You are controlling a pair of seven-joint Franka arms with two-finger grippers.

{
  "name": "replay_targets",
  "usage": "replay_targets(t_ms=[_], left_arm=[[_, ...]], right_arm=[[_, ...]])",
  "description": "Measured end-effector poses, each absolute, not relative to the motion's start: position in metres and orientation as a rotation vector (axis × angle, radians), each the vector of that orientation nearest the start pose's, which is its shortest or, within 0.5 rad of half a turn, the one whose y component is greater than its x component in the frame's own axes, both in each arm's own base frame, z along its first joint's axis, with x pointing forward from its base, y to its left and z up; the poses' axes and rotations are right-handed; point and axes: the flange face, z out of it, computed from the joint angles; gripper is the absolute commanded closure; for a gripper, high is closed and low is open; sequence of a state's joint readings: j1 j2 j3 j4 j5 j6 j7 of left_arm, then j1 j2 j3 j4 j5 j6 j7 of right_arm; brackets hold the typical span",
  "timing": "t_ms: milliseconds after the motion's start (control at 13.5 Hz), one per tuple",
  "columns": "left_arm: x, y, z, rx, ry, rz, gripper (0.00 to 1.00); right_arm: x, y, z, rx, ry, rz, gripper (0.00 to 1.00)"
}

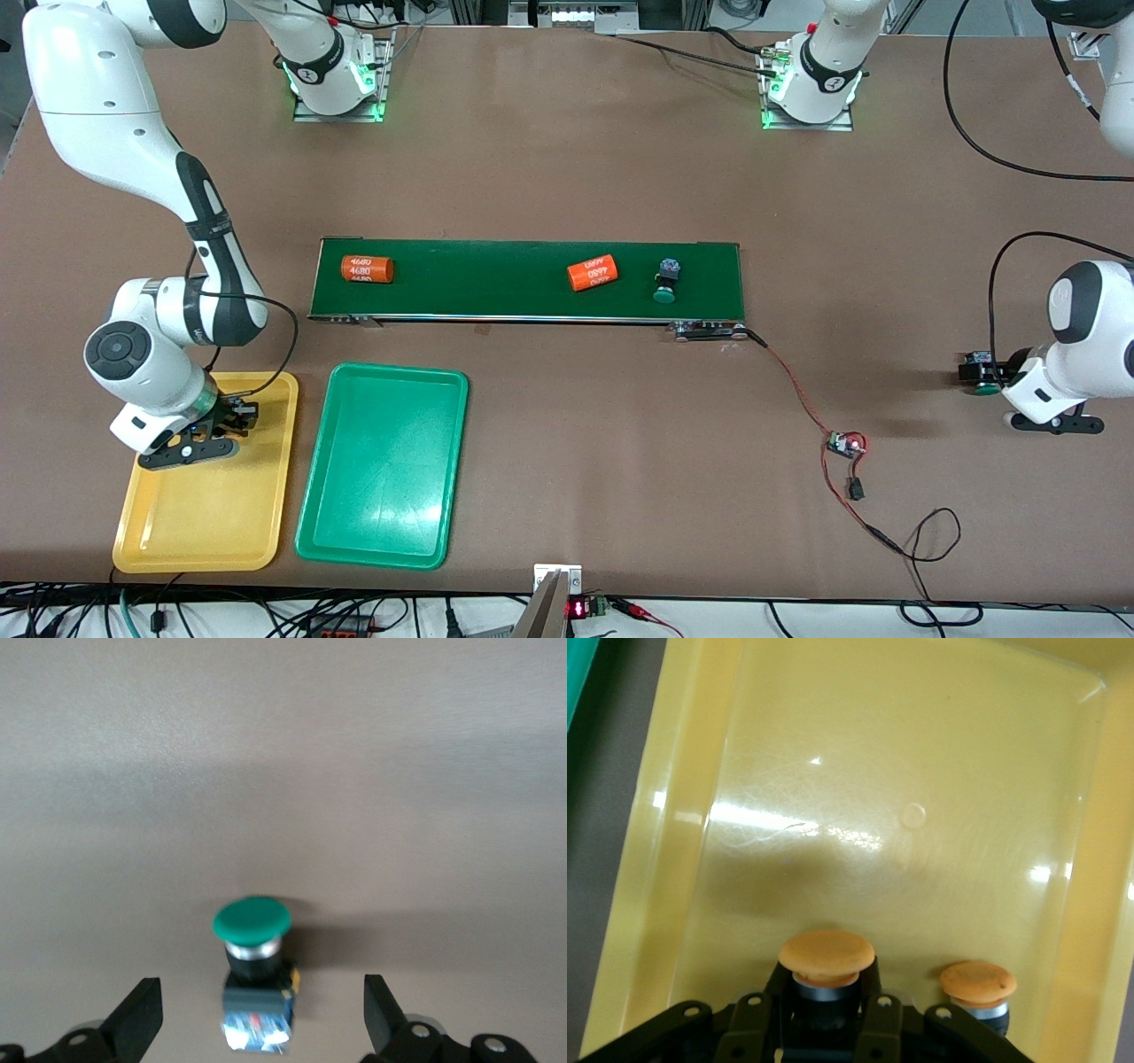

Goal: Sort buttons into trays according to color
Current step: 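Grasp another green button with the left gripper while the right gripper withdraws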

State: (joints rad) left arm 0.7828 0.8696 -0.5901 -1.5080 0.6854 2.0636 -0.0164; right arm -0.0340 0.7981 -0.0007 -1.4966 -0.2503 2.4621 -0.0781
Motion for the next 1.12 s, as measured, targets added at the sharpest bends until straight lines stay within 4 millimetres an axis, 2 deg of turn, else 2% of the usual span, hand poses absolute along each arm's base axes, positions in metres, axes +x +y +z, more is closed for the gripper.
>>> replay_targets(t_ms=[74,149,297,520,669,966,1115], left_arm=[[0.652,0.236,0.184,-3.043,0.055,0.205,0.59],[0.649,0.241,0.175,-3.055,0.065,0.207,0.76],[0.646,0.244,0.171,-3.062,0.075,0.213,0.89],[0.647,0.227,0.178,-3.069,0.107,0.291,0.91],[0.652,0.191,0.202,-3.087,0.181,0.383,0.91],[0.66,0.071,0.289,-3.159,0.386,0.481,0.9],[0.657,0.017,0.319,-3.212,0.439,0.485,0.9]], right_arm=[[0.73,-0.025,0.209,-3.293,-0.369,-0.256,0.02],[0.729,-0.025,0.206,-3.293,-0.368,-0.248,0.0],[0.729,-0.025,0.2,-3.293,-0.369,-0.239,0.0],[0.73,-0.022,0.204,-3.291,-0.376,-0.255,0.0],[0.731,-0.016,0.215,-3.29,-0.388,-0.271,0.0],[0.715,-0.011,0.25,-3.278,-0.368,-0.278,0.0],[0.701,-0.011,0.27,-3.281,-0.339,-0.226,0.0]])
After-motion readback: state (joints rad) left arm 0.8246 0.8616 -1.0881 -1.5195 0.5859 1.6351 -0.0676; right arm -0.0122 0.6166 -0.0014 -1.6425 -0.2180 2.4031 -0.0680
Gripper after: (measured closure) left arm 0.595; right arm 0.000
